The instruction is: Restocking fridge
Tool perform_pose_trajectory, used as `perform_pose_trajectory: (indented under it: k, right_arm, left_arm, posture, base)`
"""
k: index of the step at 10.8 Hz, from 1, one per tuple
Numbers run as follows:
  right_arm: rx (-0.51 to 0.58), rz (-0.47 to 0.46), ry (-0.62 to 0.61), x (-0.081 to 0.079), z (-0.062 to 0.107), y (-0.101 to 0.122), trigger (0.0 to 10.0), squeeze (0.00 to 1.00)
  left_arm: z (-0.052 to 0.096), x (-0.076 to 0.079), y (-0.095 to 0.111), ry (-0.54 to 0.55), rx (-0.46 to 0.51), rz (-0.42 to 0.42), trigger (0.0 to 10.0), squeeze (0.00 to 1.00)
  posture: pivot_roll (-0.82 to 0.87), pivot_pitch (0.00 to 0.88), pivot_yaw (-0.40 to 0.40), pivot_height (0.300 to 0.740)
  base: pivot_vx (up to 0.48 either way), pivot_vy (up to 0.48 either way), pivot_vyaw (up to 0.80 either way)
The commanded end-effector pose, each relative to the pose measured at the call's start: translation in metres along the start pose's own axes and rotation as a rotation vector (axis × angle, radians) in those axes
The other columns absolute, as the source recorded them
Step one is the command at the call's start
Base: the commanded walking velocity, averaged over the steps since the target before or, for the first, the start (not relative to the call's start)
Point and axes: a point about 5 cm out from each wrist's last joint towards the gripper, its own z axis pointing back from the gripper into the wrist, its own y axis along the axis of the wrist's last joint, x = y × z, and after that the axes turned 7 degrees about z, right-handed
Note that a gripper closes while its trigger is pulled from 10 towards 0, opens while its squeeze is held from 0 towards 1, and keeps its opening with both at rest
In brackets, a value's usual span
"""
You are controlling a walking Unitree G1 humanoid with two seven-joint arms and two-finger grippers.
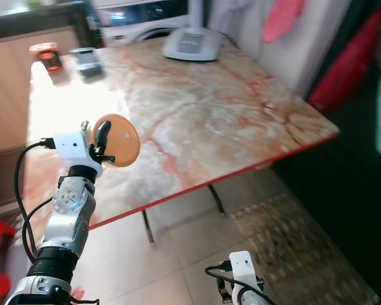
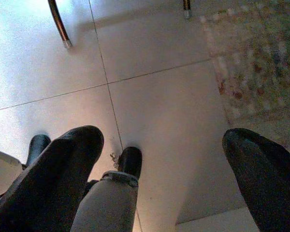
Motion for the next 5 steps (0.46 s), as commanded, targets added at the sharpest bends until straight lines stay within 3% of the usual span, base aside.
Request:
perform_pose_trajectory:
  k: [1,5]
  right_arm:
    - [-0.015,-0.017,0.004,-0.0020,0.0004,-0.0041,10.0,0.00]
    - [-0.016,-0.020,0.002,-0.0022,0.0004,-0.0040,10.0,0.00]
  left_arm:
    - [-0.0028,-0.0013,0.0045,0.010,0.025,0.003,10.0,0.00]
    - [-0.0040,0.0021,0.0076,-0.008,0.044,0.003,10.0,0.00]
  posture:
    - [0.12,0.080,0.022,0.740]
    - [0.12,0.085,0.023,0.740]
  base:
    - [0.000,0.349,-0.79]
    - [0.000,0.000,-0.79]
